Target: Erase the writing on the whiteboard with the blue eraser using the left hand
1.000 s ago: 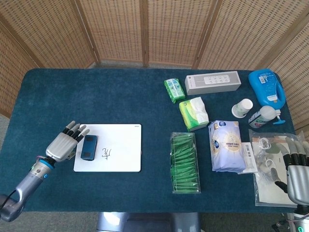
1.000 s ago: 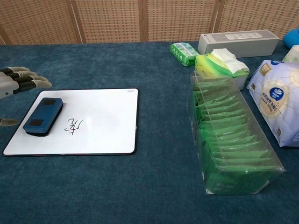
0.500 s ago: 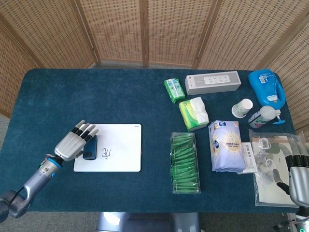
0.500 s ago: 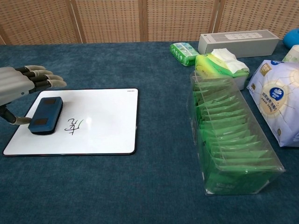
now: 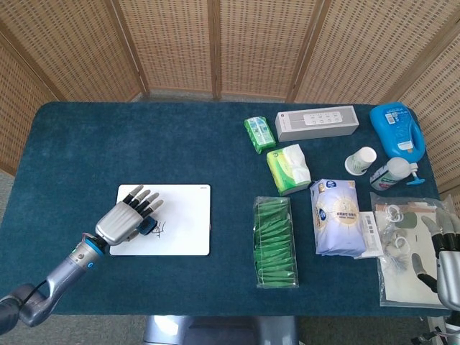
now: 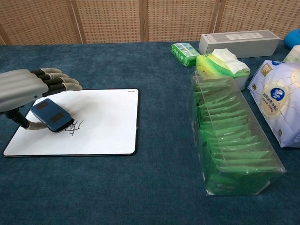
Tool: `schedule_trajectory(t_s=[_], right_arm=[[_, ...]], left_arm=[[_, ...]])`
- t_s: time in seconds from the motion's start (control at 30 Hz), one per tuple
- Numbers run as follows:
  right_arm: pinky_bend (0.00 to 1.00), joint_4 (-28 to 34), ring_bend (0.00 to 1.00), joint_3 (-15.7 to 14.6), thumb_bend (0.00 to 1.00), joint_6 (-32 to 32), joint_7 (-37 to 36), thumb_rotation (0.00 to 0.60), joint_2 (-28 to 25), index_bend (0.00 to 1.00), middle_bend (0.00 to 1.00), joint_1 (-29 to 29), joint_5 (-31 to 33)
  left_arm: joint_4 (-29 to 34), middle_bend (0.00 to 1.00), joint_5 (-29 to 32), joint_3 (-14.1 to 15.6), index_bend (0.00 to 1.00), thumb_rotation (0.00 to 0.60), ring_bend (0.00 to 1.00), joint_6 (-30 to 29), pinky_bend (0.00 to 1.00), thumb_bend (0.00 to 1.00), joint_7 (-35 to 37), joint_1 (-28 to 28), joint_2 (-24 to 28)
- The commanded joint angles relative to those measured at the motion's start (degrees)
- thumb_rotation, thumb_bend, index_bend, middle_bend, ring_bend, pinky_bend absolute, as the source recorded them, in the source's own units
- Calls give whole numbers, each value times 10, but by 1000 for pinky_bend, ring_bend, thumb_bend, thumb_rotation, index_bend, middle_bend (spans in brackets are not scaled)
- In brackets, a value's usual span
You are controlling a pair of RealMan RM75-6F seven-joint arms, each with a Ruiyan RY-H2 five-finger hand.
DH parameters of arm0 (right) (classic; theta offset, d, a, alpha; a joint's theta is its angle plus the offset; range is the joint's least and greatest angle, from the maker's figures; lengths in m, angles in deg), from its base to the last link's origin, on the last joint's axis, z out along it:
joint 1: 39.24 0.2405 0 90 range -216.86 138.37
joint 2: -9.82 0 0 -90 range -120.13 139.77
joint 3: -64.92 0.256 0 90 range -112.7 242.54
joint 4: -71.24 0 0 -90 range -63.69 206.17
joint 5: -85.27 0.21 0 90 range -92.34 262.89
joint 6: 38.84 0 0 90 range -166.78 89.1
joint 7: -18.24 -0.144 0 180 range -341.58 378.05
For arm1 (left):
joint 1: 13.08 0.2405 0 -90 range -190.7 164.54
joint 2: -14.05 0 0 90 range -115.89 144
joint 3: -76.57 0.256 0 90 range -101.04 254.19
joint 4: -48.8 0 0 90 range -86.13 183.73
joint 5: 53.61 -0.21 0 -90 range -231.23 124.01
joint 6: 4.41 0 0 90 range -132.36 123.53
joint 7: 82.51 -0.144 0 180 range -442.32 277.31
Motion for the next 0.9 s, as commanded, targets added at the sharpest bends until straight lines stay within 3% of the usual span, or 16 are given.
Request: schedule_trajectory(t_s=[0.03,0.4,0.67,0.9], right_arm=[[56,-2,0,0,347,0,-2,600,0,163,90,-1,0],[56,1,0,2,348,-3,6,600,0,163,90,-4,3],[57,9,0,4,348,-5,17,600,-1,163,90,-7,9],[57,13,0,5,348,-3,22,600,-1,163,92,-5,8]], left_arm=[[13,0,15,-4,88,600,0,9,0,307,16,-2,12],[-1,0,36,-11,256,600,0,36,0,307,62,-19,9],[-29,0,40,-7,298,600,0,52,0,307,84,-29,-8],[-32,0,44,-8,276,600,0,36,0,306,110,-25,-6]])
